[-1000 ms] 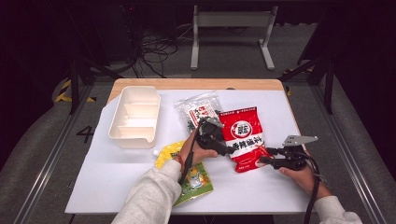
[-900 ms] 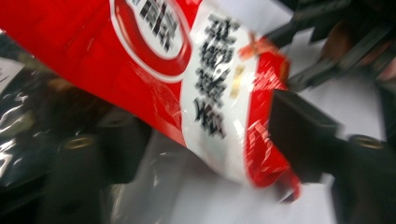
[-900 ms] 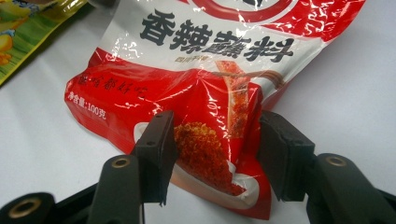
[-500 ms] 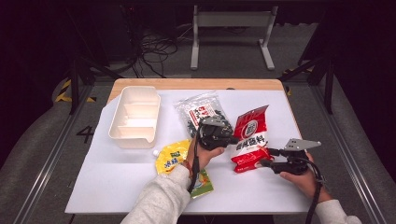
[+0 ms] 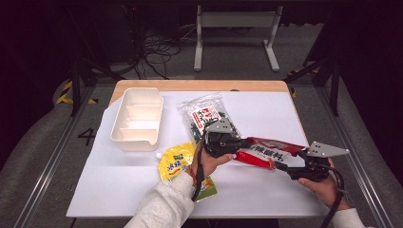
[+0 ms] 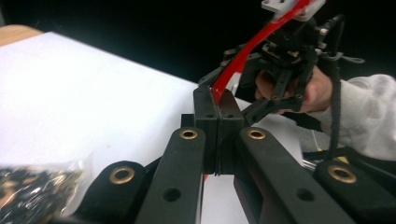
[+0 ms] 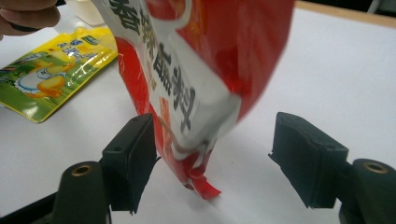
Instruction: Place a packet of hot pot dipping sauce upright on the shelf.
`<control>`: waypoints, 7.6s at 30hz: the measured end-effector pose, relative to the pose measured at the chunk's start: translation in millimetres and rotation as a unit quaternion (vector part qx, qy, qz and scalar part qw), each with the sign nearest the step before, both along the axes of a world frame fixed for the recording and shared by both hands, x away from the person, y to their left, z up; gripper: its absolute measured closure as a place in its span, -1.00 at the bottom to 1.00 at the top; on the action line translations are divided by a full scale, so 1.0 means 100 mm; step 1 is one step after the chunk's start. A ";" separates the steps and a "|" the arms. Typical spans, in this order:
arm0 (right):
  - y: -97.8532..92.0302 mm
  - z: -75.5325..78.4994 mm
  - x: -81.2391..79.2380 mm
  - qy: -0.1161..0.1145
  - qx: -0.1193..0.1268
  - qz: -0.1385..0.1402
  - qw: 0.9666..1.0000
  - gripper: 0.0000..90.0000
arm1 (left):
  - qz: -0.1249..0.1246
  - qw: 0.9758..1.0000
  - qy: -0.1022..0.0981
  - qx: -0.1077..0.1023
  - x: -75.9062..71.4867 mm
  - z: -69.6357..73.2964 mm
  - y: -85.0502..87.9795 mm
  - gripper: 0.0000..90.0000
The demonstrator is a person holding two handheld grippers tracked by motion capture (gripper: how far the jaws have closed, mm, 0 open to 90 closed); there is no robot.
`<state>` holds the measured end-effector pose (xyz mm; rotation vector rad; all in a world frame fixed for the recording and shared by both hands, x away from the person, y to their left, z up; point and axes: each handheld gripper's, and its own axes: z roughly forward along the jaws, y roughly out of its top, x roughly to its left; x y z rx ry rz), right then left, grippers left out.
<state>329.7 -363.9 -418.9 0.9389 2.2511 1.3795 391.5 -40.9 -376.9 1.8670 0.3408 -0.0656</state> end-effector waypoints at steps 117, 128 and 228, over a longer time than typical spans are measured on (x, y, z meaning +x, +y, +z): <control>0.24 -0.21 -0.33 0.028 -0.046 -0.029 0.998 -0.38 | 0.318 0.945 -0.077 -0.008 1.24 0.53 3.03 1.00; 0.29 -0.24 -0.33 0.034 -0.052 -0.024 0.998 -0.39 | 0.320 0.945 -0.070 0.010 1.35 0.26 3.04 1.00; 0.69 -0.20 0.39 0.018 -0.047 -0.014 0.999 0.61 | 0.275 0.947 -0.090 0.140 -0.68 -0.17 2.50 -0.23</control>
